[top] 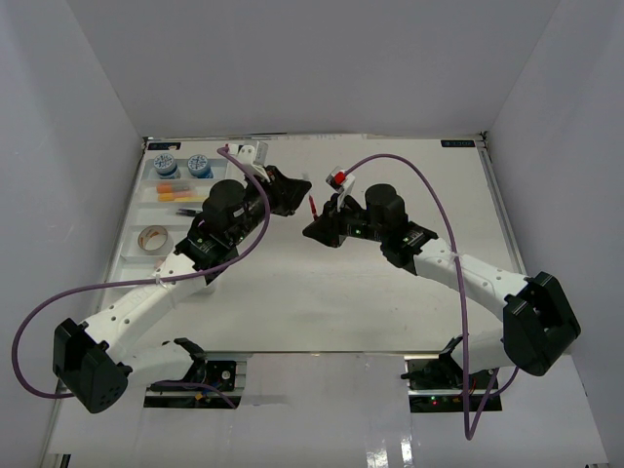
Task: Sort the stationery into containers
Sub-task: Close the pen cap on the pen.
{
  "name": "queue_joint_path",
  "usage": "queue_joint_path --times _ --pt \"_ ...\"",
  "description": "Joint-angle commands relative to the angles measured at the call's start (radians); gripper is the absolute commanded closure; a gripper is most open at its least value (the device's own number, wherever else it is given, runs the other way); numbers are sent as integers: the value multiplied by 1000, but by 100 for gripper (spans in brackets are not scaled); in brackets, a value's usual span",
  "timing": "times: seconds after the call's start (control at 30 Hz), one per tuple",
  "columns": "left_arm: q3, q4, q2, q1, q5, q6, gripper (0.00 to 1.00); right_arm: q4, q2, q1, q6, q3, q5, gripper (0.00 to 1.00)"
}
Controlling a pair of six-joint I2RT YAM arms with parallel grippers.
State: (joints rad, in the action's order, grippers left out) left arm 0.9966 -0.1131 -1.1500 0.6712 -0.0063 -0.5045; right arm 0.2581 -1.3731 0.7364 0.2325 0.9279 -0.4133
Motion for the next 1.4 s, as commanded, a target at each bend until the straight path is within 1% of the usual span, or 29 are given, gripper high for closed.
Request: queue_joint_path --times 0.0,0.4,0.57,0.83,1.13,1.37 --pt "-3 -3 26 1 43 1 100 41 29 4 4 43 13 92" --pt "-12 4 30 2 43 3 100 47 43 3 4 38 21 92" --pt "-18 9 35 1 20 4 100 47 48 0 4 35 21 92" --pt "-26 6 29 1 69 -3 100 55 48 0 5 34 21 92" --pt "-44 -2 35 1 86 -12 100 66 54 -6 4 38 34 92" --pt "-65 -5 53 2 94 -26 95 79 55 -11 5 49 48 92"
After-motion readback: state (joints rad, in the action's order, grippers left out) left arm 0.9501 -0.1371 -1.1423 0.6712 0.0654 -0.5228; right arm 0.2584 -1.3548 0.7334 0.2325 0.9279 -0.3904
